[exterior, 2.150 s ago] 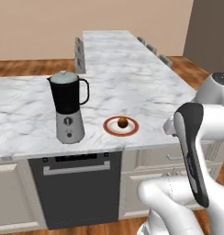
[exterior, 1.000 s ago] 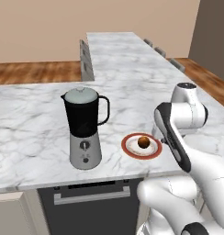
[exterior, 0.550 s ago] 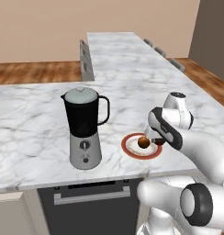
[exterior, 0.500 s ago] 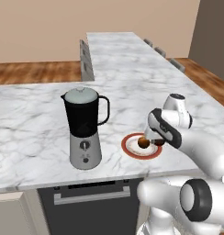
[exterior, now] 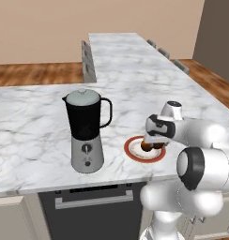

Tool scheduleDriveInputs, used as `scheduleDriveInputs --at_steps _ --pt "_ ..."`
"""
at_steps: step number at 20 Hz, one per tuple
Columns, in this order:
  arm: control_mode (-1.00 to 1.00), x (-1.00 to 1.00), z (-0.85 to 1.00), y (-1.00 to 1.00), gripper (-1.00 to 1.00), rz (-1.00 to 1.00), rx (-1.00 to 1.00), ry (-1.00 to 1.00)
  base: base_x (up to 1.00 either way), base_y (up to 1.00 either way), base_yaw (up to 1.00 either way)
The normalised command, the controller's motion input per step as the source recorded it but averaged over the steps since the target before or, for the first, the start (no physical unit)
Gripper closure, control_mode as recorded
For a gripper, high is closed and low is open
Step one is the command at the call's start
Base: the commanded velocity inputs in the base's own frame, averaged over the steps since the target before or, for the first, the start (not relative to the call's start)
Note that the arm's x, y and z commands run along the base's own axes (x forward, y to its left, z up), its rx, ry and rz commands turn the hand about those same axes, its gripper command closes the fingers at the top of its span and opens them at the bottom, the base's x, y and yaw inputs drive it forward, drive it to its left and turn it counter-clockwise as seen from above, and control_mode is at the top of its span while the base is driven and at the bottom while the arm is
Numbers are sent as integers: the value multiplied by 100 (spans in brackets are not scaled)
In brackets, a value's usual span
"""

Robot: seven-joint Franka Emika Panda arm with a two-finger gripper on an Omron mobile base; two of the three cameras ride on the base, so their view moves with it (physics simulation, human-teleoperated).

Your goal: Pick the two oranges from the fridge and place them on the plate next to the blender to make a fruit smoothie.

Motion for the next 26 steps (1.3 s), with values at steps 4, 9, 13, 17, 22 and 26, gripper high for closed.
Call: scheduleDriveInputs --at_steps 4,9,13,17,22,26 --pt "-100 22 -67 -22 -100 0 0 2 0 0 0" --pt "-100 31 -17 -1 -100 0 0 -1 0 0 0" --pt "-100 -58 -12 6 -100 5 0 0 0 0 0" --pt "-100 -56 -3 34 -100 6 0 -4 0 0 0" --pt "-100 -14 48 42 -100 0 -1 -15 0 0 0" --pt "-100 -100 89 -22 -100 0 -1 -27 0 0 0"
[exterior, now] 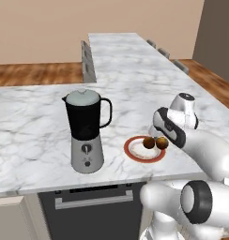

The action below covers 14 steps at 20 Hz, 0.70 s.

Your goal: Pick the two oranges from the fridge and place them on the plate next to the blender to make a fruit smoothie.

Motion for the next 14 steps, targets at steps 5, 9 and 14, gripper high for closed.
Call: scheduleDriveInputs --at_steps 5,9,14 --pt "-100 -100 -11 -89 -100 0 3 -41 0 0 0" --pt "-100 -100 -23 -92 -100 0 2 -35 0 0 0" --pt "-100 -100 54 -49 -100 0 0 -38 0 0 0"
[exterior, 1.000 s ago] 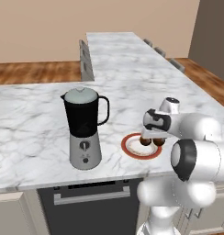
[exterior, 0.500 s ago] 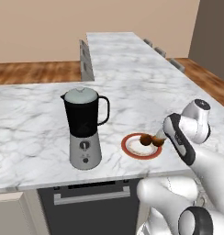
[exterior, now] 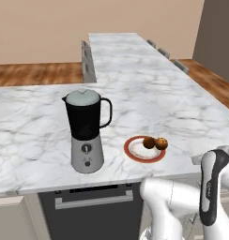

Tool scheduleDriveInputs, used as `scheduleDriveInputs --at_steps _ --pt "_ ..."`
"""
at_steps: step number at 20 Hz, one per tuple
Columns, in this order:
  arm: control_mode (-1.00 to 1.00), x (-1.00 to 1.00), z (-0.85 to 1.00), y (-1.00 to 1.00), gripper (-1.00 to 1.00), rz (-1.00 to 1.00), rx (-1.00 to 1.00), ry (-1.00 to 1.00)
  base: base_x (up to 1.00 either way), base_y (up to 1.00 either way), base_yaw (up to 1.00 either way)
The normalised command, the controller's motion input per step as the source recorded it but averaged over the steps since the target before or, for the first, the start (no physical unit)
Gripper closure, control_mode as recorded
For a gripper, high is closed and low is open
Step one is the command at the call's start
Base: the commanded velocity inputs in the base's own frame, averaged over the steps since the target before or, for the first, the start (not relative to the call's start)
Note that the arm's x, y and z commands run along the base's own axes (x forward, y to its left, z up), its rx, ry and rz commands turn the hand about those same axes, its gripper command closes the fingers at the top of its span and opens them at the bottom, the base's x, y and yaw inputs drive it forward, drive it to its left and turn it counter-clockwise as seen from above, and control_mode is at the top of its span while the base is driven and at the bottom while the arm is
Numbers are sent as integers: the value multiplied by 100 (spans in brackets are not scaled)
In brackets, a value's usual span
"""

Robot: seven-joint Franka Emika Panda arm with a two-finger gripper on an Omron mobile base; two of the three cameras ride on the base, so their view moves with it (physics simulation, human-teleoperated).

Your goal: Pick the two oranges from the fridge and place them on the plate next to the blender to make a fruit smoothie.

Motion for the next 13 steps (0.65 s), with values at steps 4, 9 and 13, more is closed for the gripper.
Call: scheduleDriveInputs --at_steps 4,9,13 --pt "-100 -88 100 13 -100 0 -16 -39 0 0 0" --pt "-100 -49 100 29 -100 0 -23 -23 0 0 0" --pt "-100 -4 78 68 -100 6 -28 6 0 0 0"
